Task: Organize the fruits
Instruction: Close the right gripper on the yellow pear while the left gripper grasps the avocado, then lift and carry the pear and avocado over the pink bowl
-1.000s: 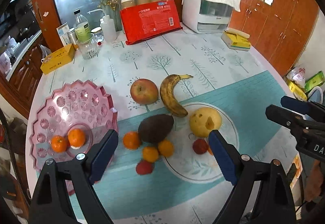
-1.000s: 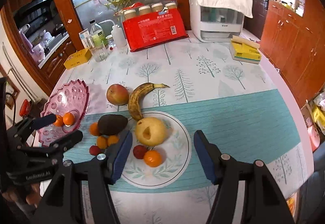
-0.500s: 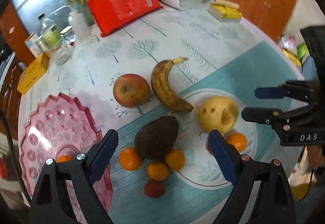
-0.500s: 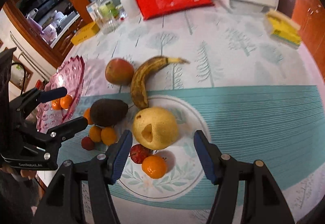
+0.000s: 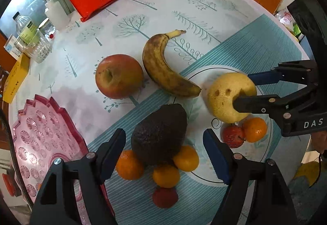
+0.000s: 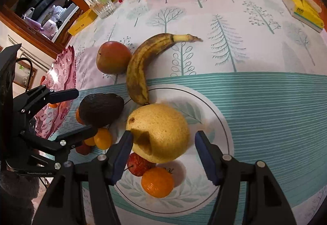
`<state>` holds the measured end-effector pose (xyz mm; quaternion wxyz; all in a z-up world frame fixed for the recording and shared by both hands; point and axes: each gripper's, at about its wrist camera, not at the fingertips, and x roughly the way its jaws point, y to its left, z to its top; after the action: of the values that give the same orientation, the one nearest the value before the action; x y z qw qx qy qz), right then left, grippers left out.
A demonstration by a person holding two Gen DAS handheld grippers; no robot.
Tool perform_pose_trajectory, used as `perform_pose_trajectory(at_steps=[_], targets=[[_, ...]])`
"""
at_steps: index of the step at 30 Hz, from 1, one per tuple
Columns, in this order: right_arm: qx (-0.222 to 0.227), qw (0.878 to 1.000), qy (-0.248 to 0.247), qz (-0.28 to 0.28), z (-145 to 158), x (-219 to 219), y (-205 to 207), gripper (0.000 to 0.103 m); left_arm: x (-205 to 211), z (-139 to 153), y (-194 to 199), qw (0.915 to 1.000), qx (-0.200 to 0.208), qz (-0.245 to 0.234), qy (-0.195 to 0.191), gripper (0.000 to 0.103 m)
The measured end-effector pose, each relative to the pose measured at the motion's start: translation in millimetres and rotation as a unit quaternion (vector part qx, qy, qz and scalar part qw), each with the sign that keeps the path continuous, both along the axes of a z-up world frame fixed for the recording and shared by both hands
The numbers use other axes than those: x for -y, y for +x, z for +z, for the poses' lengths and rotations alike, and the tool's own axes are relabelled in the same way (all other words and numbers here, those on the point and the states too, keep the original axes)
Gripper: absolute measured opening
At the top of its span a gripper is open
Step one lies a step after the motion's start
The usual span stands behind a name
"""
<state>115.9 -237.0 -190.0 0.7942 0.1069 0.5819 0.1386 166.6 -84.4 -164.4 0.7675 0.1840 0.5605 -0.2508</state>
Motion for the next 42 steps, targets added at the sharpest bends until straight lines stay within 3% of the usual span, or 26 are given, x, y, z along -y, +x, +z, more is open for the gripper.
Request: perform_pose_trajectory(at_steps=[6,16,24,32,42], targets=[[-0.005,1.0,-0.001,0.011,-6,-9,8,0.07,-1,-10,7,0.9998,-0.02,-0.003,0.001,0.069],[-0.024,1.0,-0.008,0.019,-23,-19,17,0.074,0,-26,16,0.9993,-0.038,-0.001,0.005,0.068],[-0.018,0.998,-0.04,0.042,-26,-28,14,0.073,8,-31,18,0.9993,-0.026,-0.016,0.024,0.067],[-0.021,0.998,-0.055,0.022,-24,-16,9,0.073,17,-36,16,0.9977,-0.02,-0.028,0.058,0.063],[-0.018,0.998,-0.061,0.012,-19,-7,0,0.073,14,-32,15,0.9974,-0.028,0.033,0.057,0.062]])
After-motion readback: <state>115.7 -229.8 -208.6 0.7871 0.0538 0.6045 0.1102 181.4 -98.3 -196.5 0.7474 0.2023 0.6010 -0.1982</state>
